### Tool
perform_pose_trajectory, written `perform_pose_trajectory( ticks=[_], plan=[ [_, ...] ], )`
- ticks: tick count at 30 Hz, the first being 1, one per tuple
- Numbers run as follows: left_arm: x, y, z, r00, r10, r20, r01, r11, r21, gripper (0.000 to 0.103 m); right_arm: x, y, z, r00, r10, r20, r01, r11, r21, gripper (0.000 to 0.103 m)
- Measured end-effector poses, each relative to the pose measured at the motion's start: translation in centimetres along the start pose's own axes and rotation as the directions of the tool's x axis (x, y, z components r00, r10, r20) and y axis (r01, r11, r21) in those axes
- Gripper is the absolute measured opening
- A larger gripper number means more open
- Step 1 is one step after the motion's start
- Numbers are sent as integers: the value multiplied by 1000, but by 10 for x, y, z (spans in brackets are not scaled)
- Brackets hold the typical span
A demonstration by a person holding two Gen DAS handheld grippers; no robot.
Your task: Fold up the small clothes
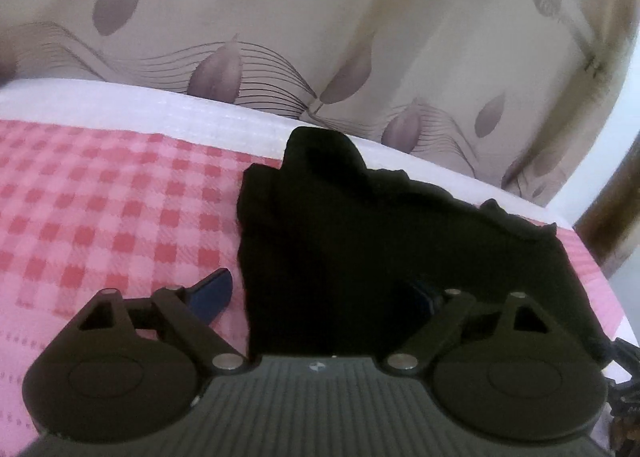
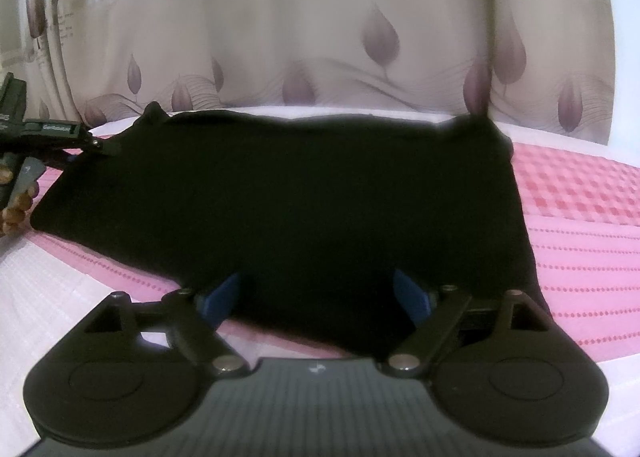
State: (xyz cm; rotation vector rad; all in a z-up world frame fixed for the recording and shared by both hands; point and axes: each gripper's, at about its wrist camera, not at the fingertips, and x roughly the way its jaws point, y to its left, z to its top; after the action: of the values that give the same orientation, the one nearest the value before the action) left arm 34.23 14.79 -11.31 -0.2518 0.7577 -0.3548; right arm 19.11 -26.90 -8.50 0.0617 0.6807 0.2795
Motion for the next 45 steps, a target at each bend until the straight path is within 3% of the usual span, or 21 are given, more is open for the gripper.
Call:
perform_pose_trajectory(
  ticks=[6,8,9,10,15,18,24,31,35,38,41,42,43,45],
  plan=[
    [18,-5,11,999,-25,-38,27,997,67,86,-1,-1,0,1000,3,1,-3,1000,1,84],
    [22,-10,10,999,-21,-35,24,996,90,60,-1,-1,0,1000,5,3,-5,1000,4,84],
    [20,-7,10,998,-53,-38,55,997,54,38,-1,-1,0,1000,7,5,-7,1000,5,84],
    [22,-4,10,996,-81,-35,81,997,-17,35,-2,-1,0,1000,8,5,-8,1000,7,84],
    [17,-19,1,1000,-17,26,20,991,-129,29,-4,-2,0,1000,18,14,-18,1000,20,85],
    [10,-31,6,999,-3,42,13,974,-225,29,-5,-4,0,999,27,23,-27,999,36,85],
    [1,-87,24,998,-41,50,53,966,-255,28,-11,-14,-2,997,48,61,-54,993,105,88],
    [23,-155,21,994,-107,-14,96,937,-335,27,-16,-28,-3,991,63,115,-83,980,181,88],
    [48,-176,7,984,-171,-57,130,892,-433,27,-15,-30,-3,990,69,121,-92,978,189,88],
    [62,-180,-1,970,-234,-63,176,858,-482,36,-16,-32,-3,989,72,129,-97,976,197,88],
    [65,-176,-1,943,-331,-45,262,817,-514,62,-17,-32,-4,989,72,133,-98,974,202,88],
    [63,-174,0,924,-381,-29,310,792,-527,81,-17,-31,-4,989,72,132,-98,975,201,88],
    [60,-175,0,915,-404,-10,337,775,-534,90,-17,-31,-4,989,71,132,-97,975,201,88],
    [48,-175,4,904,-425,41,383,765,-518,95,-18,-31,-5,988,73,135,-99,974,201,88]
  ],
)
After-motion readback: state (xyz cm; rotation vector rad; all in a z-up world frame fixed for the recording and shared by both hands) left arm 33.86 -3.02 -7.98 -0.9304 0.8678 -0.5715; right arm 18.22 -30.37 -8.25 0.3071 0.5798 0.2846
